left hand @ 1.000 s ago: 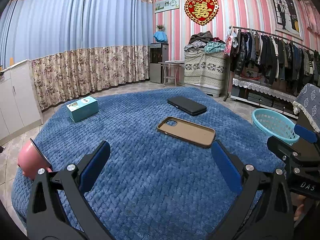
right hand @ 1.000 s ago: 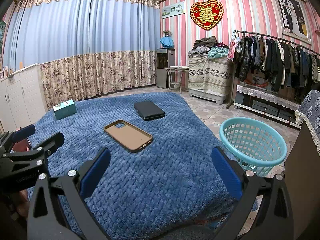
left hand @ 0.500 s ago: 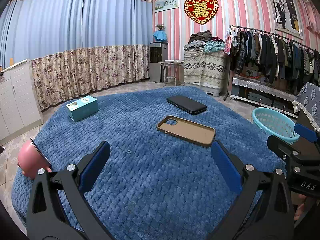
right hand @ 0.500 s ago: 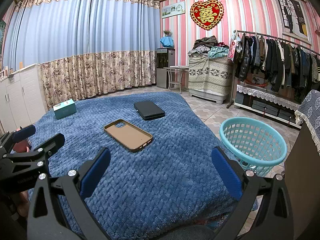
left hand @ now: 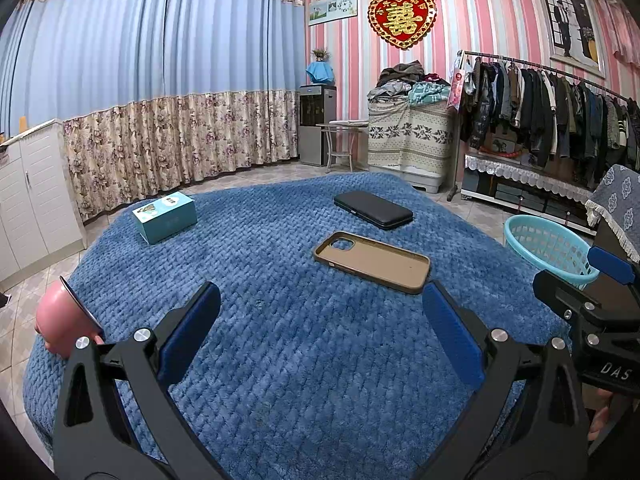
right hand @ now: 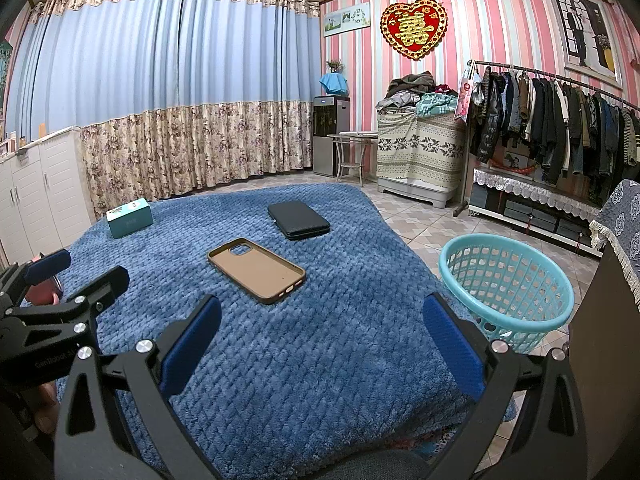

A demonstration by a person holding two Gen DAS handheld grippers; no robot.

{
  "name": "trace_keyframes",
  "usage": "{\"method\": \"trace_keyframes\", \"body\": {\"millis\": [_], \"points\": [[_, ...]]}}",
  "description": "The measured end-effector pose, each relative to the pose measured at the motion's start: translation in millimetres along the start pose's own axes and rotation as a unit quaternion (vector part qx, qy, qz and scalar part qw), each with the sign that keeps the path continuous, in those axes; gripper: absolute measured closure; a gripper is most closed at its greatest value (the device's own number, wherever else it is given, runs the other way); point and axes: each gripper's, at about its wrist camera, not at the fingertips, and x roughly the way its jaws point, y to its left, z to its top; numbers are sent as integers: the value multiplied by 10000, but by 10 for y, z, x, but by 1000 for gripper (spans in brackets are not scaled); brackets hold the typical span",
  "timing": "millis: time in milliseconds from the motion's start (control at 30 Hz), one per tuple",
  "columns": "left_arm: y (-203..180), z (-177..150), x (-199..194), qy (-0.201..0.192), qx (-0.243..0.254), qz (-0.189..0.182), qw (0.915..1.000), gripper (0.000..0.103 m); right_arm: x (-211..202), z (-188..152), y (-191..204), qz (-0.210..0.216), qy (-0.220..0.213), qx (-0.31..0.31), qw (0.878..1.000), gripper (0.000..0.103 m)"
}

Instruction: Collect trash

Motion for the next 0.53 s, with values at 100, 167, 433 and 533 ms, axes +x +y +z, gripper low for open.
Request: {"method": "trace_keyframes", "body": {"millis": [100, 167, 433, 533], "points": [[1, 0, 0, 1, -1, -5, 10000, 5, 5, -2, -5, 0, 0, -1, 10000, 4], [1, 2, -1, 0, 2, 0, 10000, 5, 7, -2, -5, 0, 5, 0, 10000, 4], [-5, 2, -1, 4, -9, 1, 10000, 5, 8, -3, 0, 0, 5, -3, 10000, 4], [15, -20, 22, 27, -24, -4, 10000, 5, 9, -4, 2, -2, 5, -2, 10000, 5]]}}
